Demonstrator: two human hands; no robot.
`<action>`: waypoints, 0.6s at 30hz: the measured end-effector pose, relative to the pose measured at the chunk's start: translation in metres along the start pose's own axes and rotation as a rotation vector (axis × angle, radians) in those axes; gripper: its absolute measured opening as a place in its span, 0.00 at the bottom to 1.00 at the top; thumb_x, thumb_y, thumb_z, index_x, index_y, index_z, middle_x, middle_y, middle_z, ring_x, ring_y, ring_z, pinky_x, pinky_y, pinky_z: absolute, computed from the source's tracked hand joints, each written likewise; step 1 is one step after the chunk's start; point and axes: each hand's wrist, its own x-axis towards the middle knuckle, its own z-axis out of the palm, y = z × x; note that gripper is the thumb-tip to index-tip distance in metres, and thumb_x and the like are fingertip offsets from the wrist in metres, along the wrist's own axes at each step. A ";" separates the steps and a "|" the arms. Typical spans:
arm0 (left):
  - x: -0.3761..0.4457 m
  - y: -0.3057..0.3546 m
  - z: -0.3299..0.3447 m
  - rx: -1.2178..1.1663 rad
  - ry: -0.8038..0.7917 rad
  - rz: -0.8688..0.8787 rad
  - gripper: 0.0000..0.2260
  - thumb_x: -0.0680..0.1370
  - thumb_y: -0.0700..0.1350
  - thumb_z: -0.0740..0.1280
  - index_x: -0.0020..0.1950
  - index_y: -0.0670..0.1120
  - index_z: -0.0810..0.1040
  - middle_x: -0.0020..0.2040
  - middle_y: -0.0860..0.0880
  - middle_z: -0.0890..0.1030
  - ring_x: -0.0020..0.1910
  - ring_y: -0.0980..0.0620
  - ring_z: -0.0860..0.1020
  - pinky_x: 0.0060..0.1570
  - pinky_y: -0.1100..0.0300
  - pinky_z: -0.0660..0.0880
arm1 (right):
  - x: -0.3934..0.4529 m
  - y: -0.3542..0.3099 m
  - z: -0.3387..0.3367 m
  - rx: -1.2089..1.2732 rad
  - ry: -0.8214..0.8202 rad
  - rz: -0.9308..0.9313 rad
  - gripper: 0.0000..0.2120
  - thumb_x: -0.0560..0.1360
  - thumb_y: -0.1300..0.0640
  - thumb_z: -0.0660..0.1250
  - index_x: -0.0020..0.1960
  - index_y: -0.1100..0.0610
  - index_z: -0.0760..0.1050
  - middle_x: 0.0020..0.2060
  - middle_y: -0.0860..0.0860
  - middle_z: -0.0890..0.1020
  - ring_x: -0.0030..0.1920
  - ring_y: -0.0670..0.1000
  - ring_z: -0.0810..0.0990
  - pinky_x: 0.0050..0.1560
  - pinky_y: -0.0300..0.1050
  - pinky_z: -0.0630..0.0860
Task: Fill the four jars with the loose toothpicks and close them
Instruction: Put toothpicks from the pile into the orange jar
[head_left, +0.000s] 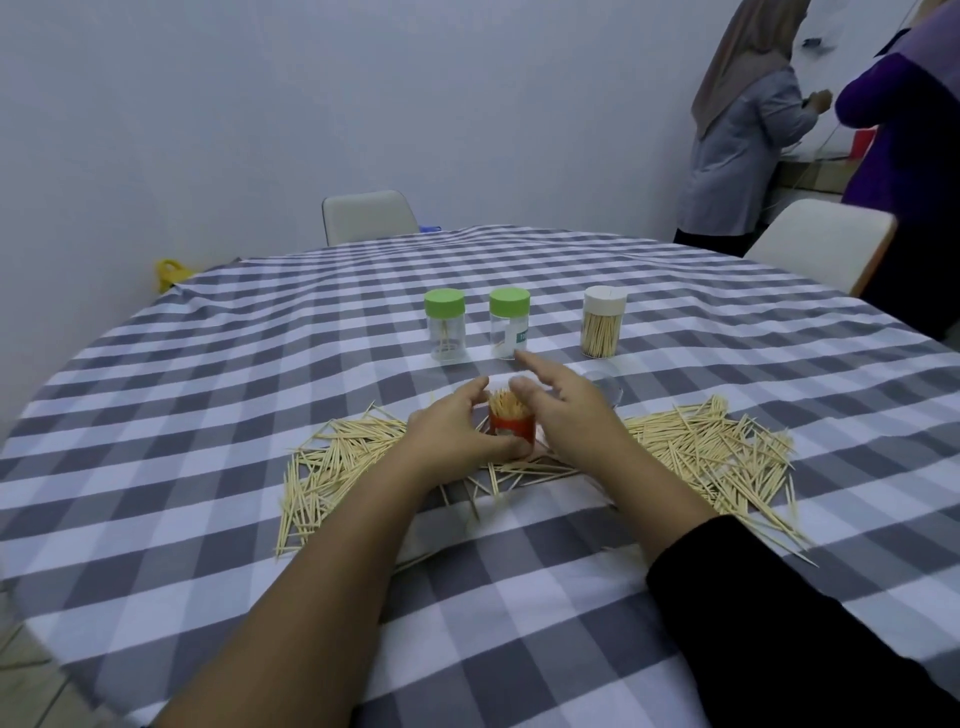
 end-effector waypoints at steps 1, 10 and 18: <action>-0.001 -0.001 -0.003 0.033 -0.003 -0.003 0.45 0.64 0.63 0.72 0.76 0.53 0.58 0.73 0.54 0.68 0.71 0.51 0.66 0.69 0.47 0.63 | 0.000 -0.003 -0.007 -0.053 0.001 0.044 0.19 0.80 0.53 0.59 0.71 0.50 0.68 0.69 0.50 0.71 0.67 0.51 0.70 0.67 0.50 0.68; -0.024 -0.004 -0.021 0.342 0.054 -0.005 0.15 0.73 0.61 0.67 0.56 0.56 0.80 0.61 0.53 0.78 0.60 0.51 0.74 0.66 0.43 0.65 | -0.030 -0.015 -0.053 -0.867 -0.469 0.248 0.18 0.77 0.61 0.61 0.65 0.52 0.75 0.62 0.52 0.77 0.59 0.54 0.75 0.56 0.42 0.71; -0.041 0.006 -0.006 0.536 -0.145 0.003 0.42 0.67 0.70 0.66 0.76 0.53 0.59 0.74 0.51 0.65 0.73 0.47 0.63 0.71 0.50 0.57 | -0.045 -0.011 -0.067 -1.115 -0.568 0.344 0.29 0.69 0.49 0.73 0.67 0.58 0.71 0.62 0.54 0.76 0.60 0.56 0.75 0.55 0.46 0.73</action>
